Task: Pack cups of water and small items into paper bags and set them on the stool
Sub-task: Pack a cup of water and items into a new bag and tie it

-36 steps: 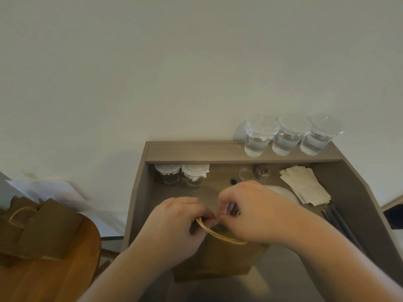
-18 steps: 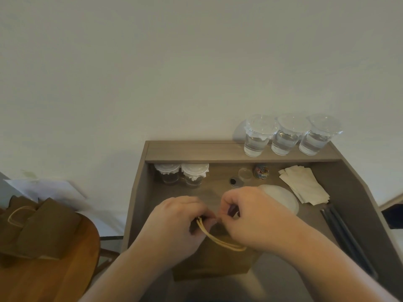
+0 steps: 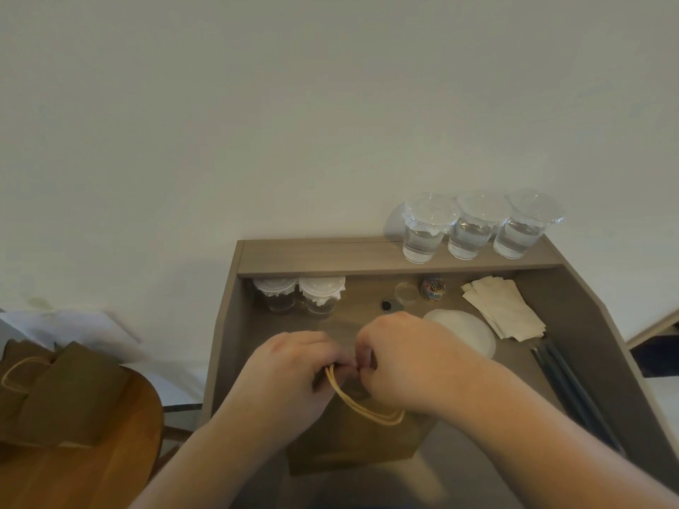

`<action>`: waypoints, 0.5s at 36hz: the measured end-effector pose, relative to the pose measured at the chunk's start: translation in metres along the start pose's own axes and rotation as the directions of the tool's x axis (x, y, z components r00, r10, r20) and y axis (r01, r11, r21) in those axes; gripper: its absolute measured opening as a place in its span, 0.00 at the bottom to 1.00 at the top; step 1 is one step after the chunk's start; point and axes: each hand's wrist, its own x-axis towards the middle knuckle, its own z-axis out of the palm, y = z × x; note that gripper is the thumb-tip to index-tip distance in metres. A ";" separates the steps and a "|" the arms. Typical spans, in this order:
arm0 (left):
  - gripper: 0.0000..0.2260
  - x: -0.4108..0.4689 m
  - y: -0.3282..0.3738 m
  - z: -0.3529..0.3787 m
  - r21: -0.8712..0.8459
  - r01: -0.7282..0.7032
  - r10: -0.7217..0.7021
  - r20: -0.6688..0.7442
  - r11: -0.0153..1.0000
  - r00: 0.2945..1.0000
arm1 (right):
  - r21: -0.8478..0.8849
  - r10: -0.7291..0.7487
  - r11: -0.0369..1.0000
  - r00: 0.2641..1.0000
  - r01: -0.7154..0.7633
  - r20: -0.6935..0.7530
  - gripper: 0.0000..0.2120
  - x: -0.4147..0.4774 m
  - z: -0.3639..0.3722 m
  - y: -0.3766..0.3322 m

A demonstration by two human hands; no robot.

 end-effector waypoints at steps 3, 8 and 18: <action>0.06 -0.001 -0.002 0.001 -0.006 -0.015 0.015 -0.008 1.000 1.000 | 0.005 -0.014 1.000 1.000 0.013 0.007 0.04 0.002 0.002 0.001; 0.05 -0.003 -0.007 0.002 -0.081 -0.017 0.014 -0.038 0.997 0.999 | 0.060 -0.016 0.998 0.999 0.013 0.049 0.07 0.008 0.004 0.004; 0.16 -0.027 -0.028 -0.007 -0.355 0.256 -0.235 0.101 0.899 0.967 | 0.500 -0.013 0.856 0.973 0.131 -0.232 0.17 -0.017 -0.006 0.053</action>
